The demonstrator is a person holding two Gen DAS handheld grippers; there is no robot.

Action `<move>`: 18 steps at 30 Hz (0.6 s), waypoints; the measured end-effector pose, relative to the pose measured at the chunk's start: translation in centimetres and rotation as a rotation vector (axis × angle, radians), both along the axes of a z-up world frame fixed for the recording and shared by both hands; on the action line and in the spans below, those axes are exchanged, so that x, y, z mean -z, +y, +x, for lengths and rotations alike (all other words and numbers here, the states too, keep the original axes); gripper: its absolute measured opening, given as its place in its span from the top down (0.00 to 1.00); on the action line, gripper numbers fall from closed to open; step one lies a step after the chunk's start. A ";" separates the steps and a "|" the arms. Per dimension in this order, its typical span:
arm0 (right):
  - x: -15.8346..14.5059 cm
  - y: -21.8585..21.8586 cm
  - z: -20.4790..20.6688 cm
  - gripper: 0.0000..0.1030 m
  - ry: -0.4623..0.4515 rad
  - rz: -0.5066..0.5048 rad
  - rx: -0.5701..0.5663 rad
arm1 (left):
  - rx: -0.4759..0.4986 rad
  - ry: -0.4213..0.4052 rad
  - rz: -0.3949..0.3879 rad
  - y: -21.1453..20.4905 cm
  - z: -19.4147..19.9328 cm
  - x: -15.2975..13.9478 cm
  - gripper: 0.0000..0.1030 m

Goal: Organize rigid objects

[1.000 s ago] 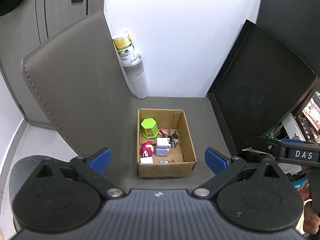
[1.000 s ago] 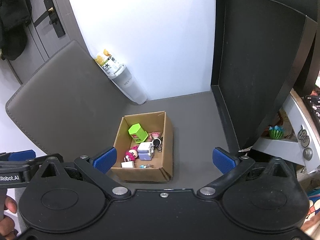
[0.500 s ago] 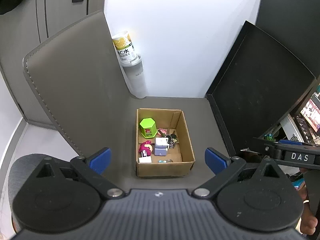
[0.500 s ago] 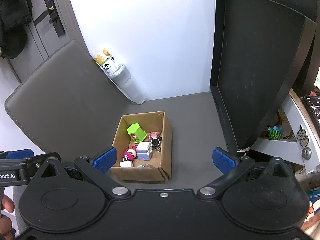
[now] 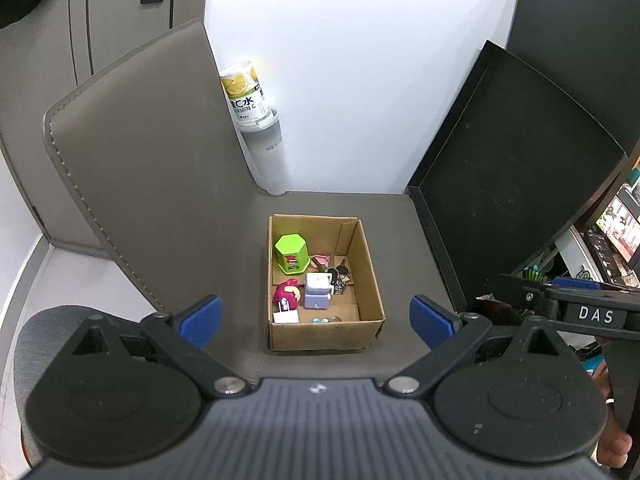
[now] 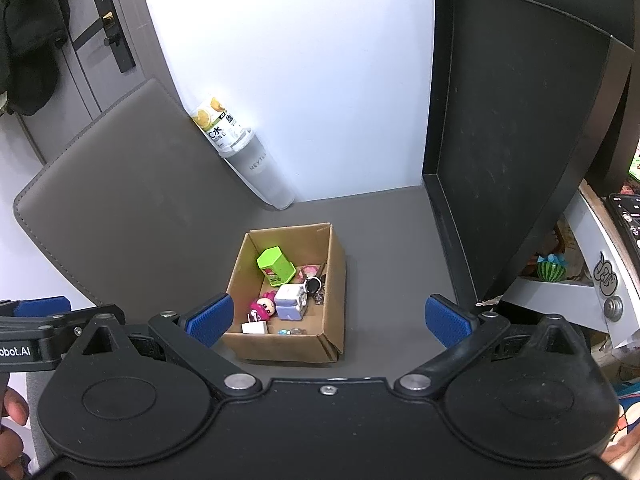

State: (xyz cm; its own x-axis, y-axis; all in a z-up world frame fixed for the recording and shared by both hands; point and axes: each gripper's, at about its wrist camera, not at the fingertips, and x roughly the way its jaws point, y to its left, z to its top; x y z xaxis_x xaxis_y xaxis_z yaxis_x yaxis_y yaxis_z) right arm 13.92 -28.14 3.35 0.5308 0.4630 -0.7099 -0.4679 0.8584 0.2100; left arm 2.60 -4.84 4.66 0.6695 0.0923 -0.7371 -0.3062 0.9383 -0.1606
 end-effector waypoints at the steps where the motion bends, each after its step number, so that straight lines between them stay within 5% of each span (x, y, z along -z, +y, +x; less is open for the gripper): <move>1: 0.0 0.0 0.0 0.00 -0.001 -0.003 -0.001 | -0.001 0.001 0.000 0.0 0.0 0.0 0.03; 18: 0.0 0.2 -0.2 0.00 -0.007 -0.015 -0.006 | 0.005 -0.005 -0.001 -0.2 -0.1 -0.1 0.03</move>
